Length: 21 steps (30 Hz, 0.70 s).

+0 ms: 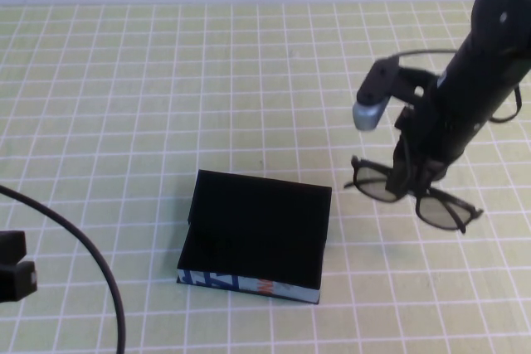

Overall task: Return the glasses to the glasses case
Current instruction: Place the glasses in the glasses case

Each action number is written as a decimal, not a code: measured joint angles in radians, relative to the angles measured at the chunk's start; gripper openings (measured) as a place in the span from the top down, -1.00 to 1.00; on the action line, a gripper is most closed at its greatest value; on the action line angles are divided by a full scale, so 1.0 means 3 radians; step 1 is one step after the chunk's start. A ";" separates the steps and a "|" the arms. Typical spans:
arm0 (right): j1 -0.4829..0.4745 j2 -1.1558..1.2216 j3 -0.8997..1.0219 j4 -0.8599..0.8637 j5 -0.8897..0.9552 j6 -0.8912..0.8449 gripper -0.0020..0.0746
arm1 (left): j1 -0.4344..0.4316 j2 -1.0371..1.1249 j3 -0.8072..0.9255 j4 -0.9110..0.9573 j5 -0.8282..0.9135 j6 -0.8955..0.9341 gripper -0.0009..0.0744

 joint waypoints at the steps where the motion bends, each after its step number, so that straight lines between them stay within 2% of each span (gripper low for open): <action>1: 0.0000 -0.0030 -0.0072 0.0000 0.0012 0.0000 0.95 | 0.0000 0.0000 0.0000 0.0000 0.0000 0.0000 0.98; 8: 0.0055 -0.0085 -0.0521 0.0593 0.0041 0.0039 0.96 | 0.0000 0.0000 0.0000 0.0000 -0.0030 0.0000 0.98; 14: 0.0474 -0.0013 -0.0723 0.0804 0.0059 0.0052 0.96 | 0.0000 0.0000 0.0000 0.0000 -0.0062 0.0000 0.98; 21: 0.0919 0.0296 -0.0905 0.0777 0.0075 0.0052 0.96 | 0.0000 0.0000 0.0000 0.0000 -0.0074 0.0000 0.98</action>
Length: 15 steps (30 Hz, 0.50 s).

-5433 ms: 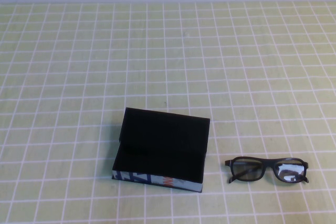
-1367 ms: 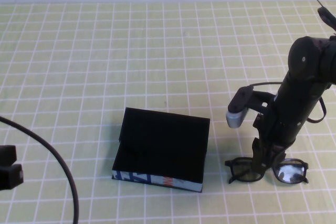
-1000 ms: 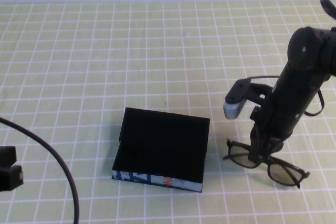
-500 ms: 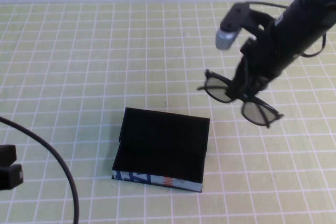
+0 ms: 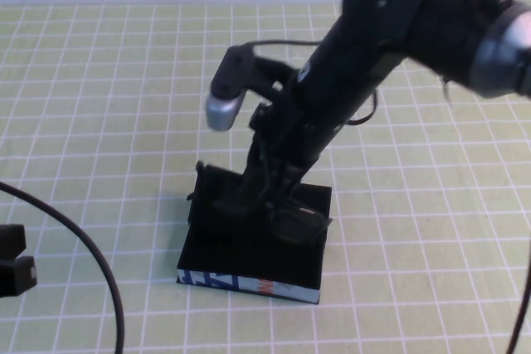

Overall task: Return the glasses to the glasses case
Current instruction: Place the glasses in the glasses case

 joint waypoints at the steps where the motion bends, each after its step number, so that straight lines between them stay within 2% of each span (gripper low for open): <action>1: 0.0040 0.0061 -0.0034 -0.0018 0.0000 0.0000 0.96 | 0.0000 0.0007 0.0000 0.0000 0.0000 0.0000 0.98; 15: 0.0107 0.0643 -0.0159 -0.0084 -0.0007 0.0016 0.96 | 0.0000 0.0022 0.0000 0.0000 0.0006 0.0007 0.98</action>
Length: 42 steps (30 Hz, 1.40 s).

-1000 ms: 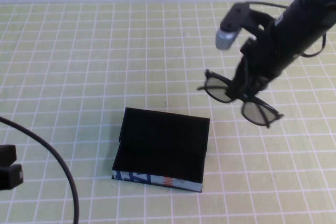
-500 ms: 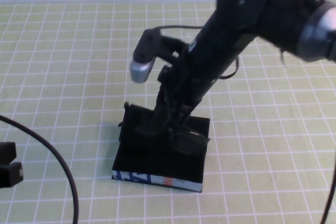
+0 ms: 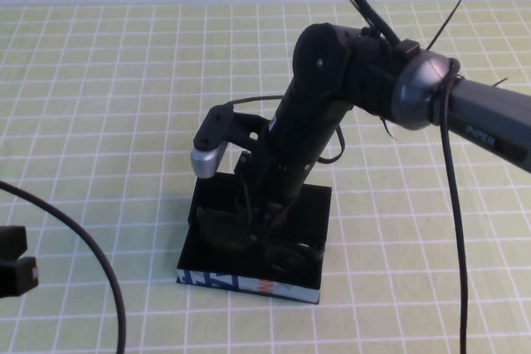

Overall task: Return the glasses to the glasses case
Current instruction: Place the glasses in the glasses case

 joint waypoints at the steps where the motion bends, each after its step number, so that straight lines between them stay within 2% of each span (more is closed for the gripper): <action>1: 0.0000 0.0021 0.0000 0.0000 0.0000 0.0000 0.96 | 0.0000 0.0000 0.0000 0.0000 0.0000 0.0000 0.98; 9: 0.0000 0.0097 -0.0014 0.0000 -0.0012 0.0006 0.93 | 0.0000 0.0000 0.0000 0.0000 0.0000 0.0000 0.98; 14: 0.0000 0.0093 -0.0014 0.0000 -0.0012 0.0006 0.71 | 0.0000 0.0000 0.0000 0.0000 0.0000 0.0000 0.98; 18: 0.0000 0.0093 -0.0014 0.0000 -0.0012 0.0006 0.61 | 0.0000 0.0000 0.0000 0.0005 0.0000 0.0000 0.98; 29: 0.0000 0.0093 -0.0230 -0.0009 -0.0012 0.0006 0.57 | 0.0000 0.0000 0.0000 0.0005 0.0000 0.0000 0.98; 34: 0.0005 0.0093 -0.0254 -0.0277 -0.0012 0.0158 0.54 | 0.0000 0.0005 0.0000 0.0005 0.0015 0.0049 0.98; 37: 0.0005 0.0093 -0.0325 -0.0427 -0.0034 0.0462 0.57 | 0.0000 0.0048 0.0000 -0.0096 0.0097 0.0480 0.98; 42: 0.0005 0.0086 -0.0672 -0.0416 -0.0024 0.0759 0.91 | 0.0000 0.0426 0.0000 -0.0682 0.0253 0.1508 0.98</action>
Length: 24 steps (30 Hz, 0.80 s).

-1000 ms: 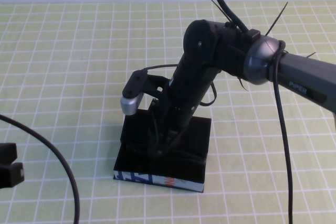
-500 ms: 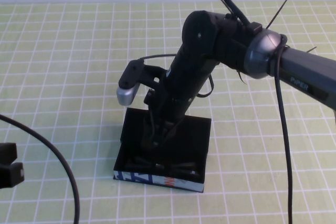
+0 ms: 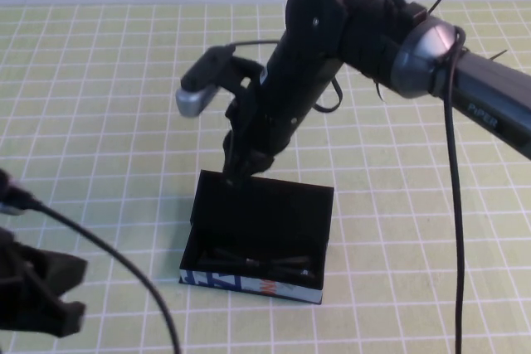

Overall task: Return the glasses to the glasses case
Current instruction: Place the glasses in the glasses case, then close the glasses case

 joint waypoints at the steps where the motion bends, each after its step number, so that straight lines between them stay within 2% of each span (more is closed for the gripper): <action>1: -0.0007 0.0000 -0.0053 0.0011 0.0000 0.0051 0.93 | 0.0000 0.0127 0.0000 -0.0130 0.0000 0.0123 0.98; 6: -0.0148 0.0000 -0.0216 0.0133 0.0000 0.0349 0.98 | -0.0028 0.0854 -0.0005 -0.0963 -0.0023 0.0944 0.98; 9: -0.0347 -0.0005 -0.0222 0.0224 0.0038 0.0464 0.99 | -0.0201 0.1215 -0.0005 -0.1145 -0.0184 0.1184 0.98; 15: -0.0715 -0.0005 -0.0197 0.0368 0.0037 0.0561 0.99 | -0.0865 0.1721 -0.0016 -0.1194 -0.0786 0.1193 0.98; 17: -0.0796 -0.0005 -0.0125 0.0395 0.0037 0.0561 0.99 | -0.0990 0.1867 -0.0029 -0.1218 -0.0953 0.1131 0.98; 24: -0.0835 0.0225 -0.0005 0.0465 0.0021 0.0563 0.99 | -0.1064 0.2375 -0.0029 -0.1306 -0.1116 0.1036 0.98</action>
